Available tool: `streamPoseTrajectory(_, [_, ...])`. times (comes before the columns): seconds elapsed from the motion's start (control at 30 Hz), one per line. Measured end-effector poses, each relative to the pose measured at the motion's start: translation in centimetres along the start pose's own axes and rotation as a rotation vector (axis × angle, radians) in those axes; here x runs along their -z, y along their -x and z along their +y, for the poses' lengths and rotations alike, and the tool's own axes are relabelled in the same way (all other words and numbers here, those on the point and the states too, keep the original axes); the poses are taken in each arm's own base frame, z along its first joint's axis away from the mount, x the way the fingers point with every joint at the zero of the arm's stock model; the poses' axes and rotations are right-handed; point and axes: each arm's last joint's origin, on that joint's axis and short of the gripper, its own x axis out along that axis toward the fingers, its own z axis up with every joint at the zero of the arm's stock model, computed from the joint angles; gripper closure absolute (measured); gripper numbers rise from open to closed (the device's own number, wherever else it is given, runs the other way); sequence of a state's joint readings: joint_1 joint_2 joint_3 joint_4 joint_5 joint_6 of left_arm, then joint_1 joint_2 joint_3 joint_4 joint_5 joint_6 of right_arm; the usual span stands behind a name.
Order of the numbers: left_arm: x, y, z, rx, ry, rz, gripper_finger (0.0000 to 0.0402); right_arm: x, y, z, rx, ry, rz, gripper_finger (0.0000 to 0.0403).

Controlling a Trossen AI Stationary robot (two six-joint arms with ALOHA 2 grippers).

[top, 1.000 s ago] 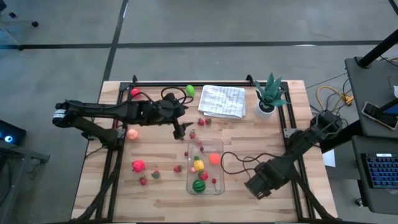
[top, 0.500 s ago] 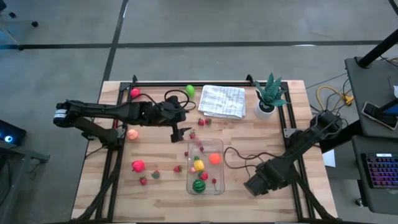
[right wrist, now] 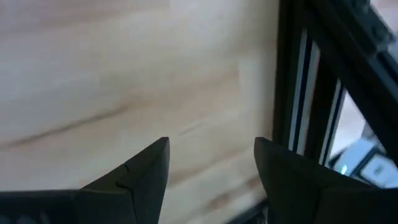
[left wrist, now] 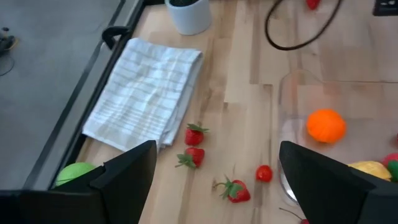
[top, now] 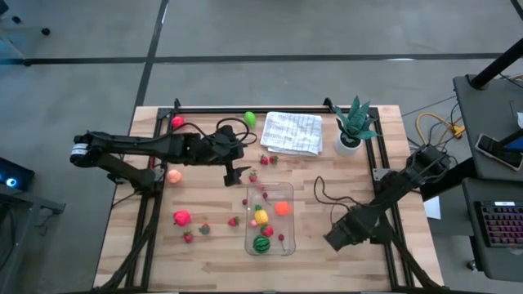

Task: Pick and placing Produce into tupperware
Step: Put the red strawberry into the transparent bin

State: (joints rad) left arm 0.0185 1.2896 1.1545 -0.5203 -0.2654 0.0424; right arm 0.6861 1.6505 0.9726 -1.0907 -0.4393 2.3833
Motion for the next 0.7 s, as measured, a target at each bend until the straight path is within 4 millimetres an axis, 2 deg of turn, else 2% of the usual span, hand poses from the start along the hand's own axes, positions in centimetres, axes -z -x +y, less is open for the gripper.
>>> streamPoseTrajectory(0.17, [0.0, -0.2, 1.0, -0.035, 0.026, 0.001, 0.0077, -1.3, -0.3, -0.5, -0.002, -0.037, -0.074, 0.0177])
streamPoseTrajectory(0.47, [0.1, -0.6, 2.7, -0.082, 0.073, 0.007, 0.0077, -6.3, 1.5, -2.2, -0.067, -0.162, -0.215, 0.0177])
streamPoseTrajectory(0.7, [0.2, -0.6, 3.0, -0.088, 0.131, 0.007, 0.0077, -8.4, 0.0, -2.7, -0.160, -0.144, -0.180, 0.0177])
